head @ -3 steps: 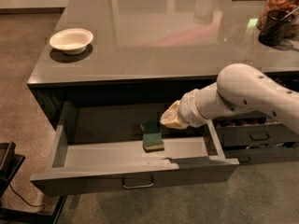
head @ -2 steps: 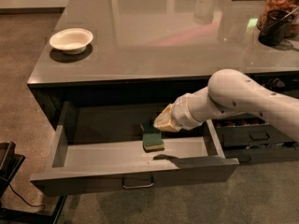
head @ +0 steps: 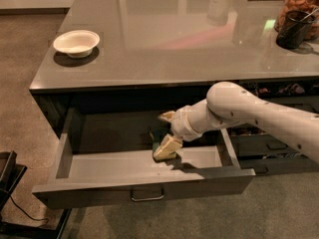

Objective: Pick sponge from top drawer and place on counter

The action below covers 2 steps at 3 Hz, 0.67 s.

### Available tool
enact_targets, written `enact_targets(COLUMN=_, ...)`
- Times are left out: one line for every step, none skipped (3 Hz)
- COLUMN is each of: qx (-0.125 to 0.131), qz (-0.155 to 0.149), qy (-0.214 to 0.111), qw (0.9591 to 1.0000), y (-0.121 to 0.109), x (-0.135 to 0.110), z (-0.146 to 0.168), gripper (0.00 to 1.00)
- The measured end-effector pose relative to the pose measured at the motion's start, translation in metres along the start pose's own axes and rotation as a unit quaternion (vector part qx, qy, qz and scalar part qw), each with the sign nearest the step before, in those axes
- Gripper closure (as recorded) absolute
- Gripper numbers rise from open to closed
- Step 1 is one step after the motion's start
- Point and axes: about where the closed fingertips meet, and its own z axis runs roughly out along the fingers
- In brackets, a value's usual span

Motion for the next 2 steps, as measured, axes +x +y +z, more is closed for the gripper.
enact_targets(qx=-0.001, qz=-0.01, qy=-0.012, qw=0.9999, y=-0.004, x=0.001, z=0.019, gripper=0.2)
enact_targets(qx=0.001, qz=-0.024, qy=-0.019, qw=0.9995, y=-0.008, x=0.005, z=0.035, gripper=0.14)
